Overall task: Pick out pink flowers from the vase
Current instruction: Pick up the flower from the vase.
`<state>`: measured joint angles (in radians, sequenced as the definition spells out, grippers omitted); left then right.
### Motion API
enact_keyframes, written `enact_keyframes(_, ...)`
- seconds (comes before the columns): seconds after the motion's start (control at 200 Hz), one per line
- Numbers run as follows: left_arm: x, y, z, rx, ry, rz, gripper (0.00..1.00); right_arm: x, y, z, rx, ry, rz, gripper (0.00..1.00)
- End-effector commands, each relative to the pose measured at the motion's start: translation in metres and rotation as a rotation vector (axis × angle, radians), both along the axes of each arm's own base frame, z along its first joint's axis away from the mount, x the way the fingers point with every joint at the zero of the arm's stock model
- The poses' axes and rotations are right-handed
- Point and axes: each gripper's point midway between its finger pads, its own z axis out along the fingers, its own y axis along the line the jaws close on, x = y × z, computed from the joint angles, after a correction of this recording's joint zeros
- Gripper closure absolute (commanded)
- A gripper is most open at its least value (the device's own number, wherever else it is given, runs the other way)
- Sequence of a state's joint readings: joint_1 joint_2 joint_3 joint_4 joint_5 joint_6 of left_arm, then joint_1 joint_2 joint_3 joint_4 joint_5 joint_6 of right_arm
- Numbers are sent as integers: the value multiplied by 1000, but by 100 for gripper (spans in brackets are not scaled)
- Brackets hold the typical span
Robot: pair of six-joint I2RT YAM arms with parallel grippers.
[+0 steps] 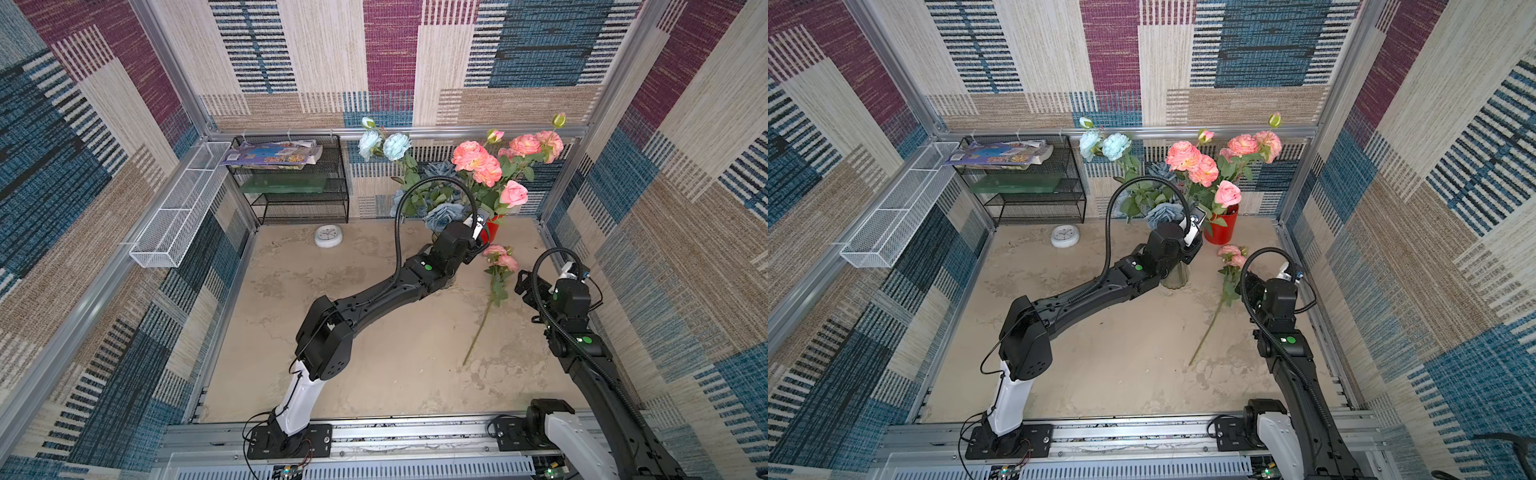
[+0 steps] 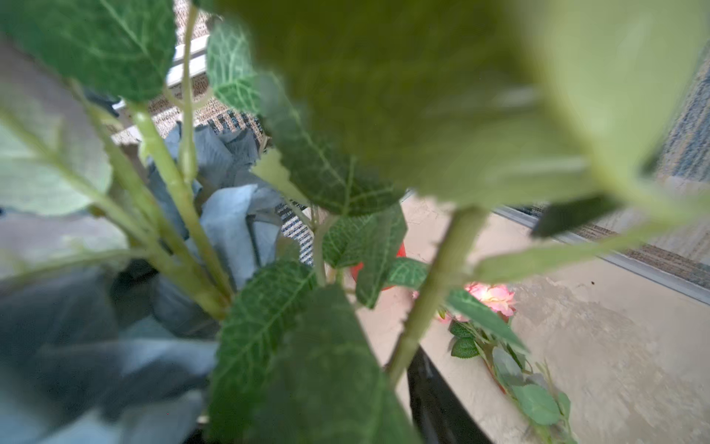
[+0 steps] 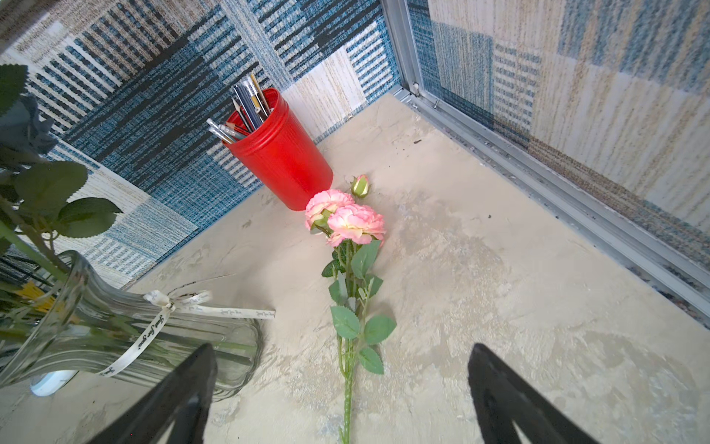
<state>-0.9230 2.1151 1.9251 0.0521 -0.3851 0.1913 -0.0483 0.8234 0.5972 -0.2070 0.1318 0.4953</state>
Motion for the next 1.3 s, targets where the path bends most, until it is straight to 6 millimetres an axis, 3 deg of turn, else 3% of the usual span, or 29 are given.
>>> enact_keyframes(0.0,-3,-6,0,-48,34,-29,58,4,0,6,1,-31,7,4)
enact_keyframes(0.306,-8,-11,6,-60,37,-81,80,4,1,6,8,-31,11,4)
enact_keyframes(0.446,-7,-11,19,-54,14,-85,87,4,1,7,11,-34,14,4)
enact_keyframes(0.641,-8,-10,52,-60,-42,-98,93,4,1,8,11,-34,14,4)
enact_keyframes(0.801,-14,-12,95,-94,-95,-140,98,4,1,8,14,-35,15,4)
enact_keyframes(0.982,-30,-7,167,-172,-167,-220,99,5,1,6,17,-32,17,4)
enact_keyframes(1.152,-64,3,236,-303,-240,-363,100,6,1,7,24,-33,22,4)
enact_keyframes(1.297,-98,15,279,-374,-273,-499,100,8,3,9,30,-36,32,4)
